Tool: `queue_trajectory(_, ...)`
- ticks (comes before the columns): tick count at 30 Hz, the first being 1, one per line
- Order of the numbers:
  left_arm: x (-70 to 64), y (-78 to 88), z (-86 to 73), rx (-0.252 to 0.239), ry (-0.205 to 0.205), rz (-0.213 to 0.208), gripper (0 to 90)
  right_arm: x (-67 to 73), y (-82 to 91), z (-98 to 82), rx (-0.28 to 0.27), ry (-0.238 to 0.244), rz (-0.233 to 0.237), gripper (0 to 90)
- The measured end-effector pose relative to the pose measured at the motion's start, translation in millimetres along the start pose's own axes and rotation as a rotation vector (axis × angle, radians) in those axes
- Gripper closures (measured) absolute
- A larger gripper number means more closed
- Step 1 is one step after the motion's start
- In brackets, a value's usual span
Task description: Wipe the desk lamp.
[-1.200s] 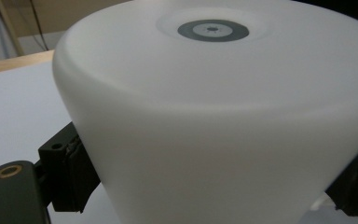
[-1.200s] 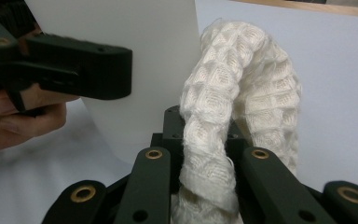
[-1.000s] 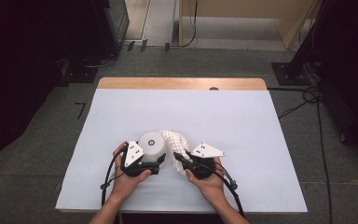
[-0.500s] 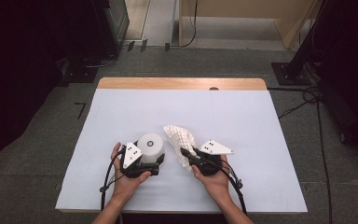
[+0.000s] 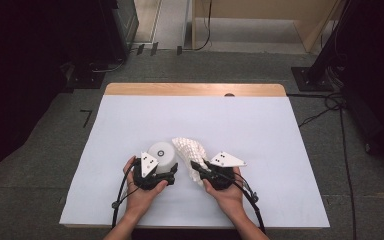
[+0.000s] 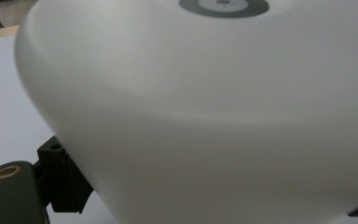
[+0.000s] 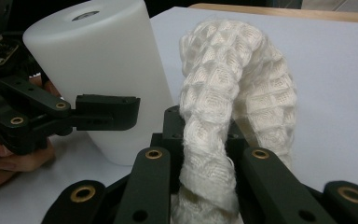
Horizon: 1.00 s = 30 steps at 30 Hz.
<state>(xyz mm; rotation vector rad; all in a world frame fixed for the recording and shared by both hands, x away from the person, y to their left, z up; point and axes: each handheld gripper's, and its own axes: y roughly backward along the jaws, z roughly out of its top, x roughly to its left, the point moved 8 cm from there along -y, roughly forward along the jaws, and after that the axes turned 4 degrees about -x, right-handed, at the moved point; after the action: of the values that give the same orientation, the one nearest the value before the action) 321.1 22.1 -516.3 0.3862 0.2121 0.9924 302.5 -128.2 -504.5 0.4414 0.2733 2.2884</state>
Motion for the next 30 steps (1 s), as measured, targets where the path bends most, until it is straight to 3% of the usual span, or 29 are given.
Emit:
queue_trajectory(3,3.9,4.7,6.0,-0.033,0.035,-0.044,8.1,2.4,-1.5,-2.0,0.004,0.001,0.007,78.4)
queue_trajectory(6,3.7,13.9,17.2,-0.096,0.063,-0.157,8.2,8.4,-3.7,-5.2,0.017,0.007,0.021,78.4)
queue_trajectory(8,1.7,20.3,23.6,-0.133,0.069,-0.232,8.1,13.1,-5.2,-5.9,0.016,0.011,0.031,78.4)
queue_trajectory(11,-2.0,23.1,24.9,-0.137,0.053,-0.289,8.2,20.9,-5.7,-4.1,0.009,0.017,0.05,78.5)
queue_trajectory(21,-21.2,12.0,9.7,-0.036,-0.077,-0.296,8.2,25.1,0.9,8.6,-0.033,0.029,0.051,78.4)
queue_trajectory(27,-25.4,5.8,2.5,0.01,-0.1,-0.286,8.2,28.5,11.2,23.0,-0.075,0.082,0.035,78.4)
queue_trajectory(30,-24.5,6.5,3.7,0.005,-0.101,-0.283,8.2,29.9,13.3,26.6,-0.089,0.104,0.039,78.4)
